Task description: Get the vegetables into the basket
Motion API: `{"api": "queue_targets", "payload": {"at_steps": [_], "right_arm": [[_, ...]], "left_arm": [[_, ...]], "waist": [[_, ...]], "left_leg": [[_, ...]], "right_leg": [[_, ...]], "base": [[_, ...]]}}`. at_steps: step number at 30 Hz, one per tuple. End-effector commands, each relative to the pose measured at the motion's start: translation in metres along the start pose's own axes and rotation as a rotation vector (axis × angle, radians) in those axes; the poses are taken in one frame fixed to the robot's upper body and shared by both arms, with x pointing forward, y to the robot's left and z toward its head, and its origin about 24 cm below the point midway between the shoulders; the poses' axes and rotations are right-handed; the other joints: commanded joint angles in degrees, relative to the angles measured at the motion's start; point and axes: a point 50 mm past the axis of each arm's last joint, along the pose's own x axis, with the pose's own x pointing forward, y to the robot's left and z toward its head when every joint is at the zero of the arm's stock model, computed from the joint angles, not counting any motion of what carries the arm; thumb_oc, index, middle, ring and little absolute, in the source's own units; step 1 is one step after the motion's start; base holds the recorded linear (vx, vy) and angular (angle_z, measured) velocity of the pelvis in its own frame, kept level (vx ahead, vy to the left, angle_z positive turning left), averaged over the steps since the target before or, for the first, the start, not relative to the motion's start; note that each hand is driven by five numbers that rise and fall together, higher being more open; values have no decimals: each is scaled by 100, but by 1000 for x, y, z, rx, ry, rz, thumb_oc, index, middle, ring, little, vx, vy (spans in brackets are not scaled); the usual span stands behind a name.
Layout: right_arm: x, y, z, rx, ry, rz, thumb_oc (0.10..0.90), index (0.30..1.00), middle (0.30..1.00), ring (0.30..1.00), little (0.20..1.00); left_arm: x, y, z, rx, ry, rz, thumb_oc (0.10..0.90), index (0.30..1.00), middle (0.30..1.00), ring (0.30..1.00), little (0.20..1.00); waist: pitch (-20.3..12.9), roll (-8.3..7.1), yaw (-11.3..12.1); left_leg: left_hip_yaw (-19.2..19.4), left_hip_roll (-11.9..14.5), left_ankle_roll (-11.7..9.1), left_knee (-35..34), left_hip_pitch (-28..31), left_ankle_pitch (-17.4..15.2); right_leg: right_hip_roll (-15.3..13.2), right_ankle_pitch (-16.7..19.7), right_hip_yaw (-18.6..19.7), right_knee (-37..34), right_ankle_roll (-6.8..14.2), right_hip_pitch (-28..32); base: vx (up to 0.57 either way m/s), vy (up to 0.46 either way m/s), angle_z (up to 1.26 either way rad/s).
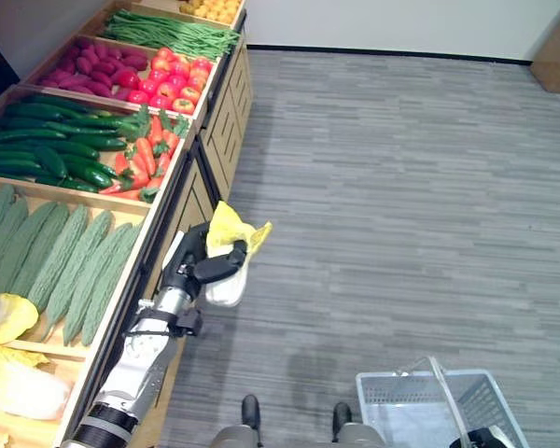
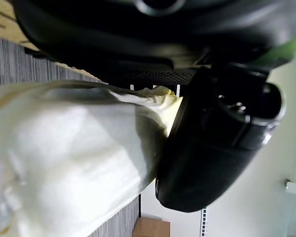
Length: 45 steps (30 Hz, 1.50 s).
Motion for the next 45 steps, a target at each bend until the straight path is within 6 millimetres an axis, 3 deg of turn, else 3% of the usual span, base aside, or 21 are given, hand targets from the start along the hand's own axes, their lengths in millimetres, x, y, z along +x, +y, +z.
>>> {"api": "queue_targets", "payload": {"at_steps": [1,2,6,7,8,10,11,12,13,14,15,16,17,20,21,22,26,28,39,45], "right_arm": [[1,-92,-3,-25,19,-257,400,300,300,300,300],[1,-92,-3,-25,19,-257,400,300,300,300,300],[-4,-138,8,-79,3,-364,400,300,300,300,300],[-6,-149,15,-93,-11,-392,400,300,300,300,300],[-9,-167,33,-114,-65,-446,400,300,300,300,300],[-11,-176,45,-123,-104,-471,400,300,300,300,300],[-16,-189,74,-165,-208,-517,400,300,300,300,300],[-16,-189,75,-166,-208,-517,400,300,300,300,300],[-25,-196,115,-230,-360,-550,400,300,300,300,300],[-33,-200,137,-267,-455,-574,400,300,300,300,300],[-33,-200,136,-268,-454,-574,400,300,300,300,300],[-58,-205,177,-335,-658,-617,400,300,300,300,300],[-58,-205,176,-335,-656,-618,400,300,300,300,300],[-94,-202,224,-416,-905,-653,400,300,300,300,300],[-95,-202,225,-416,-905,-653,400,300,300,300,300],[-105,-199,244,-406,-980,-665,400,300,300,300,300],[-111,-193,262,-365,-1031,-652,400,300,300,300,300],[-122,-187,281,-439,-1089,-644,400,300,300,300,300],[-129,-165,320,-497,-1136,-611,400,300,300,300,300],[-149,-137,344,-283,-1295,-481,400,300,300,300,300]], "left_arm": [[13,-12,68,0,-340,-116,400,300,300,300,300],[13,-12,68,-1,-341,-116,400,300,300,300,300],[12,-19,72,13,-348,-180,400,300,300,300,300],[12,-20,73,17,-350,-197,400,300,300,300,300],[12,-25,75,16,-352,-229,400,300,300,300,300],[11,-26,75,14,-354,-243,400,300,300,300,300],[11,-31,76,12,-353,-271,400,300,300,300,300],[11,-30,76,12,-354,-270,400,300,300,300,300],[10,-34,77,26,-354,-295,400,300,300,300,300],[10,-35,79,42,-360,-299,400,300,300,300,300],[10,-35,79,41,-360,-298,400,300,300,300,300],[10,-37,80,45,-365,-312,400,300,300,300,300],[10,-37,80,44,-365,-313,400,300,300,300,300],[13,-47,84,39,-385,-359,400,300,300,300,300],[14,-47,84,39,-385,-359,400,300,300,300,300],[17,-57,90,42,-409,-401,400,300,300,300,300],[20,-65,95,54,-431,-439,400,300,300,300,300],[22,-75,98,70,-437,-499,400,300,300,300,300],[25,-97,105,127,-466,-630,400,300,300,300,300],[27,-104,104,140,-469,-645,400,300,300,300,300]], "waist": [[-310,-326,93],[-309,-325,92],[-375,-326,116],[-390,-320,125],[-407,-311,135],[-419,-310,135],[-434,-321,134],[-430,-318,129],[-458,-320,112],[-466,-325,85],[-464,-322,85],[-490,-326,32],[-491,-322,38],[-537,-307,5],[-533,-304,4],[-550,-298,28],[-546,-287,30],[-562,-284,51],[-581,-251,97],[-574,-227,106]], "left_leg": [[-97,217,-317,58,6,-53],[-97,217,-317,58,7,-53],[-83,195,-344,5,59,-60],[-85,199,-349,-1,67,-66],[-73,209,-364,-1,73,-70],[-67,220,-370,-1,77,-68],[-57,233,-375,-1,87,-65],[-57,233,-376,-1,90,-66],[-38,252,-386,-1,100,-79],[-18,258,-385,-1,111,-85],[-18,259,-385,-1,115,-87],[25,269,-387,-1,125,-98],[25,270,-387,-1,127,-99],[70,288,-379,-1,156,-116],[71,288,-380,-1,159,-117],[74,299,-379,-1,173,-122],[79,302,-377,-1,196,-133],[95,295,-375,-1,222,-148],[147,291,-368,-1,244,-170],[156,300,-352,-1,255,-180]], "right_leg": [[-121,458,-38,-131,226,-35],[-121,459,-38,-132,226,-33],[-142,597,-87,-341,265,39],[-139,623,-94,-388,274,54],[-148,654,-95,-431,278,62],[-145,656,-96,-435,279,66],[-132,670,-79,-436,268,65],[-132,669,-79,-436,268,68],[-119,670,-56,-440,264,68],[-113,675,-33,-445,262,61],[-112,674,-33,-444,262,64],[-107,692,-7,-465,261,47],[-106,691,-7,-464,261,49],[-99,698,21,-483,261,42],[-99,698,22,-483,261,45],[-98,691,25,-484,259,58],[-100,689,39,-484,253,66],[-101,686,69,-484,251,71],[-113,700,126,-484,249,39],[-109,695,134,-484,239,31]], "base": [[0,0,0],[38,19,0],[4,2,1],[0,0,0],[0,0,0],[0,0,0],[0,0,0],[-11,5,-4],[-5,9,-6],[-5,9,-7],[-3,11,-7],[-1,7,-9],[-1,10,-9],[11,3,-11],[19,1,-4],[0,0,0],[0,0,0],[0,0,0],[0,0,0],[5,4,-7]]}}
